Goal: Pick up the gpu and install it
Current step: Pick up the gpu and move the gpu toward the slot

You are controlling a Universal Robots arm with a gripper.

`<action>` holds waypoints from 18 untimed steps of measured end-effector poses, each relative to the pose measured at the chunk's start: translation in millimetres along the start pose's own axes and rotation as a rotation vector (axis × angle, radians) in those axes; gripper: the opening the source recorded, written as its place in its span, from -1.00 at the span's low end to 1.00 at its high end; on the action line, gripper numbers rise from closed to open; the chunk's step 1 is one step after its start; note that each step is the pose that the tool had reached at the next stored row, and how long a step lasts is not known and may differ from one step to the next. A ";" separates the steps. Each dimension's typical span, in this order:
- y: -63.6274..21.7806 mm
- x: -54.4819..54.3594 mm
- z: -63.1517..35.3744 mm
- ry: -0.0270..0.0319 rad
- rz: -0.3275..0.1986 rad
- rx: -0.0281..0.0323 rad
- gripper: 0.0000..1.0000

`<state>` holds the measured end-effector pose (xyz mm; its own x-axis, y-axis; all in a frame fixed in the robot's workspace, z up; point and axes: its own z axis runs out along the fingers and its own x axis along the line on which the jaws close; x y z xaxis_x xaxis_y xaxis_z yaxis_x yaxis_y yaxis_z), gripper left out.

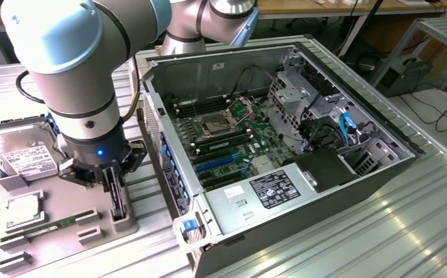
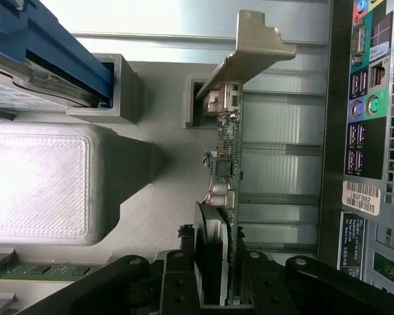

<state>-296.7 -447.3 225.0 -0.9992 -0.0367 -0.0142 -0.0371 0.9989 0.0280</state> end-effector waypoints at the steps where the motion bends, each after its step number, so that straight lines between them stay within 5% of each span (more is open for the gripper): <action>1: 0.0 0.0 0.0 0.0000 0.000 0.0000 -0.33; 18: 0.0 0.0 0.0 0.0000 0.000 0.0000 -0.46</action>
<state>-296.7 -447.3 225.0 -0.9992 -0.0367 -0.0142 -0.0371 0.9989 0.0280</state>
